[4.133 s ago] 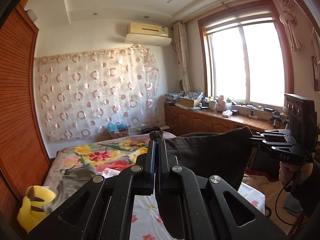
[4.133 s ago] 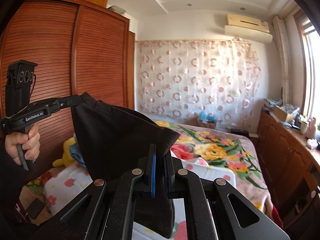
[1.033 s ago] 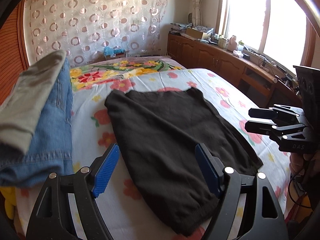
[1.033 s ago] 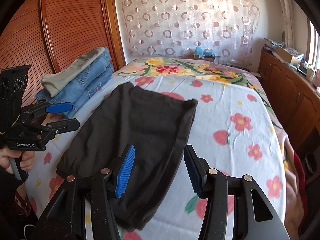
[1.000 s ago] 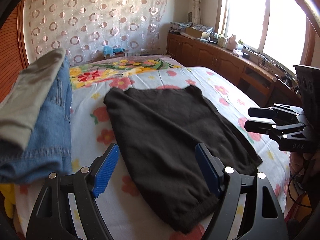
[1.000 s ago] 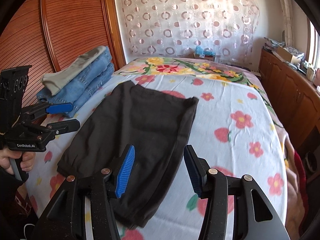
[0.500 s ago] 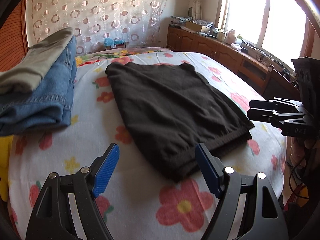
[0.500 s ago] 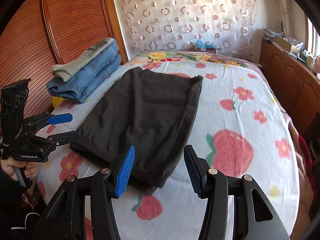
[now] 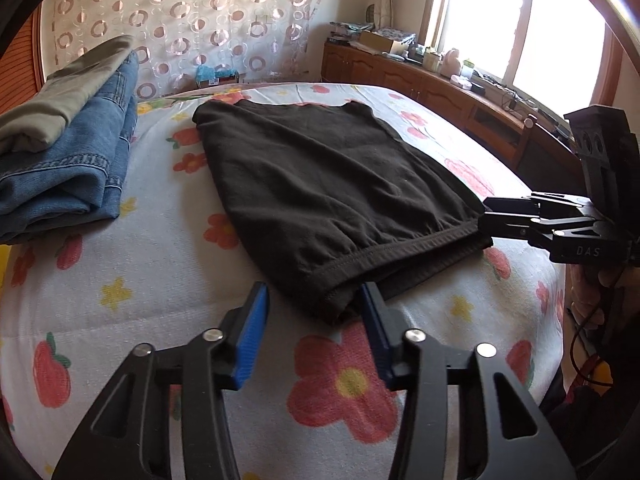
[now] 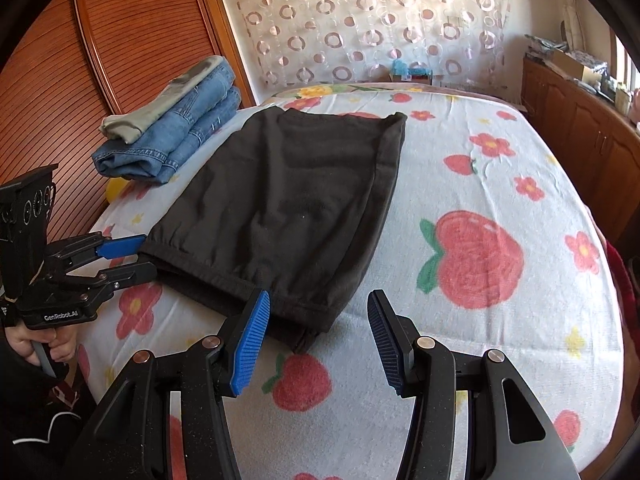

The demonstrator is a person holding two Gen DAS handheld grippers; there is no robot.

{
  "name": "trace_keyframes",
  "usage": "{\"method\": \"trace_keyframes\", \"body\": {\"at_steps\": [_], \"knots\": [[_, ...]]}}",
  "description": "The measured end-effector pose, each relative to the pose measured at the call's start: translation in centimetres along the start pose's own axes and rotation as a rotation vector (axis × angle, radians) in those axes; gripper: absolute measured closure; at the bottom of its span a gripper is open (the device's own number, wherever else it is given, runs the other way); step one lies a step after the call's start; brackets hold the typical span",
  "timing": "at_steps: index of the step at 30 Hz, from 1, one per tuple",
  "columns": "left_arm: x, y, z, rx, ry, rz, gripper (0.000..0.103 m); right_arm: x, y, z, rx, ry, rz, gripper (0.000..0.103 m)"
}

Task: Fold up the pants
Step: 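Close both grippers on the shorts' folded hem edge, then lift the hem edge with both grippers and fold it toward the waistband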

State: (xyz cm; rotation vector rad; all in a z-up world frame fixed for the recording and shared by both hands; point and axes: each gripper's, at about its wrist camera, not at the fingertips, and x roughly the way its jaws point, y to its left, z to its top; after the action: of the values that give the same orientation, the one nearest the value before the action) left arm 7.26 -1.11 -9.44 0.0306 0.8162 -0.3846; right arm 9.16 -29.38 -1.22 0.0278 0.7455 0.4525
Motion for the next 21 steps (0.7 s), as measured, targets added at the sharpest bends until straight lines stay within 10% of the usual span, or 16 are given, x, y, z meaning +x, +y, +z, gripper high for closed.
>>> {"method": "trace_keyframes", "body": {"at_steps": [6, 14, 21], "knots": [[-0.1, 0.0, 0.4, -0.001, -0.015, -0.002, 0.07, 0.3, 0.4, -0.4, -0.008, 0.007, 0.018, 0.053], [-1.3, 0.1, 0.6, -0.01, -0.075, 0.003, 0.082, -0.1, 0.9, -0.3, -0.027, -0.021, 0.044, 0.092], [-0.9, 0.4, 0.0, -0.023, -0.042, 0.01, 0.082, -0.4, 1.3, -0.5, -0.042, -0.025, 0.052, 0.092]]}}
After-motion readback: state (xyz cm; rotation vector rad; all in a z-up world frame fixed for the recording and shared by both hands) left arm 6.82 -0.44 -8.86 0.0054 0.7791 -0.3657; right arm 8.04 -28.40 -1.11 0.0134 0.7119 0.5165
